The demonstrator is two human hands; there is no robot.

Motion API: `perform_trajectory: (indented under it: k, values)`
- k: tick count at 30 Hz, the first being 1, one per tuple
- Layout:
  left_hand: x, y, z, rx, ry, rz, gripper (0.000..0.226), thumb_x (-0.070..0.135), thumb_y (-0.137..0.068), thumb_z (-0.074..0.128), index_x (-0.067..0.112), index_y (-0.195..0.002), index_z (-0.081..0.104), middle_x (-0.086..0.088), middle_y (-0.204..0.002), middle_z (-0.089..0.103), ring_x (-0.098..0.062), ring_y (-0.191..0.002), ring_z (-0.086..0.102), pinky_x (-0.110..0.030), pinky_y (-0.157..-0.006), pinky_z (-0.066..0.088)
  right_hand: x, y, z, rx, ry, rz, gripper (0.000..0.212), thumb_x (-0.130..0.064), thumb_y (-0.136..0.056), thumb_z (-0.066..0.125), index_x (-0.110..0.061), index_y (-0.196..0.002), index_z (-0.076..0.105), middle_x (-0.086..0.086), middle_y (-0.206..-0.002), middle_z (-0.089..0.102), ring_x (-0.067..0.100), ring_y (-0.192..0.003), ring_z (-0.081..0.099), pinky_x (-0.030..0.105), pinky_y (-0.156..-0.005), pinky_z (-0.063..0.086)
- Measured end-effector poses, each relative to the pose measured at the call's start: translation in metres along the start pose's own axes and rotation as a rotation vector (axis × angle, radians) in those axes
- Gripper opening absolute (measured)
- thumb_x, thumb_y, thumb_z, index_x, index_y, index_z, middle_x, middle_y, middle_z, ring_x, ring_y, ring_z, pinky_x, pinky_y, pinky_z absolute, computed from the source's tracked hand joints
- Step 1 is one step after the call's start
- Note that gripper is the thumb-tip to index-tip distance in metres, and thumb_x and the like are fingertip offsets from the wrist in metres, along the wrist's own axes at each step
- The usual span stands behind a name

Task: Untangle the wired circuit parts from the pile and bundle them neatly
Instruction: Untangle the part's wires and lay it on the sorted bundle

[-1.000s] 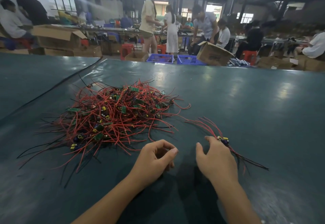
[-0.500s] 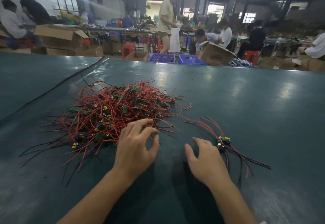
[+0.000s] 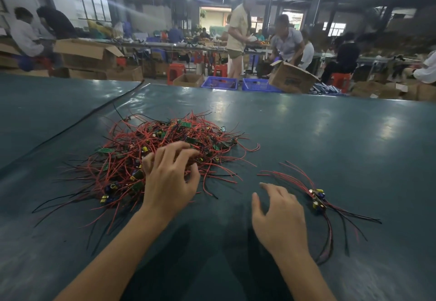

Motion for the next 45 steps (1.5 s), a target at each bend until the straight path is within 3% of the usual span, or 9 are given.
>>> perform_trajectory:
  k: [3,8,13,16,23,29,32,36,45]
  values:
    - [-0.004,-0.033,0.003,-0.050,0.008,-0.041,0.031,0.013,-0.085,0.060,0.012,-0.116,0.064,-0.010,-0.130,0.053,-0.030,-0.121,0.046,-0.041,-0.098,0.031,-0.012,0.003,0.014,-0.055,-0.084,-0.085,0.040,-0.035,-0.097,0.052,-0.021,-0.134,0.056,-0.006,-0.134,0.056,0.015,-0.126,0.047,0.030,-0.109,0.033]
    - [-0.013,-0.088,0.032,-0.322,-0.028,-0.116,0.055,0.015,-0.092,0.046,0.013,-0.146,0.036,-0.012,-0.160,0.015,-0.027,-0.146,0.008,-0.049,-0.116,0.011,-0.013,0.004,0.020,-0.083,-0.137,-0.122,0.041,-0.035,-0.099,0.049,-0.022,-0.137,0.053,-0.009,-0.134,0.054,0.010,-0.124,0.045,0.028,-0.107,0.035]
    - [-0.028,-0.106,0.066,-0.491,0.333,-0.422,0.068,0.051,-0.099,0.009,0.011,-0.141,0.045,-0.017,-0.158,0.023,-0.034,-0.146,0.018,-0.054,-0.118,0.013,-0.012,0.003,0.019,-0.062,-0.163,-0.114,0.039,-0.035,-0.098,0.051,-0.021,-0.135,0.055,-0.009,-0.132,0.056,0.010,-0.121,0.047,0.024,-0.104,0.036]
    - [-0.045,-0.098,0.077,-0.595,0.035,-0.427,0.051,0.042,-0.100,0.029,0.018,-0.144,0.039,-0.013,-0.151,0.037,-0.036,-0.138,0.032,-0.055,-0.112,0.021,-0.012,0.004,0.019,-0.058,-0.168,-0.113,0.039,-0.036,-0.098,0.051,-0.022,-0.134,0.056,-0.009,-0.130,0.057,0.010,-0.120,0.047,0.023,-0.103,0.036]
    - [-0.042,-0.091,0.057,-0.305,-0.210,-0.123,0.036,0.027,-0.090,0.061,0.021,-0.126,0.064,-0.007,-0.105,0.069,-0.030,-0.106,0.058,-0.044,-0.096,0.036,-0.014,0.005,0.022,-0.079,-0.174,-0.132,0.040,-0.037,-0.098,0.050,-0.023,-0.136,0.054,-0.009,-0.131,0.056,0.011,-0.122,0.045,0.025,-0.104,0.037]
    - [0.007,-0.077,0.003,0.118,0.030,0.161,0.026,0.018,-0.082,0.076,0.014,-0.108,0.073,-0.004,-0.090,0.072,-0.027,-0.088,0.061,-0.035,-0.081,0.033,-0.016,0.007,0.019,-0.070,-0.222,-0.154,0.038,-0.038,-0.097,0.052,-0.023,-0.132,0.057,-0.012,-0.126,0.058,0.008,-0.118,0.047,0.027,-0.102,0.040]
    - [0.039,-0.053,-0.015,0.224,0.137,0.265,0.026,0.016,-0.081,0.076,0.015,-0.107,0.072,0.000,-0.095,0.071,-0.023,-0.089,0.060,-0.029,-0.080,0.030,-0.017,0.008,0.015,-0.056,-0.479,-0.079,0.025,-0.039,-0.095,0.058,-0.025,-0.113,0.067,-0.015,-0.105,0.066,0.004,-0.099,0.059,0.019,-0.085,0.048]
    - [0.063,0.009,-0.008,0.161,0.259,0.274,0.022,0.018,-0.079,0.067,0.019,-0.101,0.073,0.008,-0.103,0.070,-0.017,-0.096,0.058,-0.029,-0.081,0.031,-0.022,0.010,0.016,-0.131,-0.983,0.106,0.030,-0.035,-0.098,0.056,-0.023,-0.075,0.071,-0.006,-0.067,0.069,0.008,-0.057,0.059,0.018,-0.053,0.045]
    - [0.064,0.042,0.004,-0.102,0.604,0.178,0.033,0.009,-0.080,0.068,0.005,-0.113,0.069,-0.002,-0.108,0.066,-0.015,-0.100,0.063,-0.036,-0.084,0.052,-0.023,0.018,0.021,-0.187,-1.167,0.222,0.023,-0.033,-0.094,0.063,-0.033,-0.075,0.075,-0.008,-0.065,0.065,0.005,-0.053,0.052,0.023,-0.051,0.045]
Point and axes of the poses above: each hand's wrist, its own y-axis away from the middle knuckle, its own z-axis out of the palm, x = y × z, the point moved 6 cm from there along -y, towards the middle knuckle
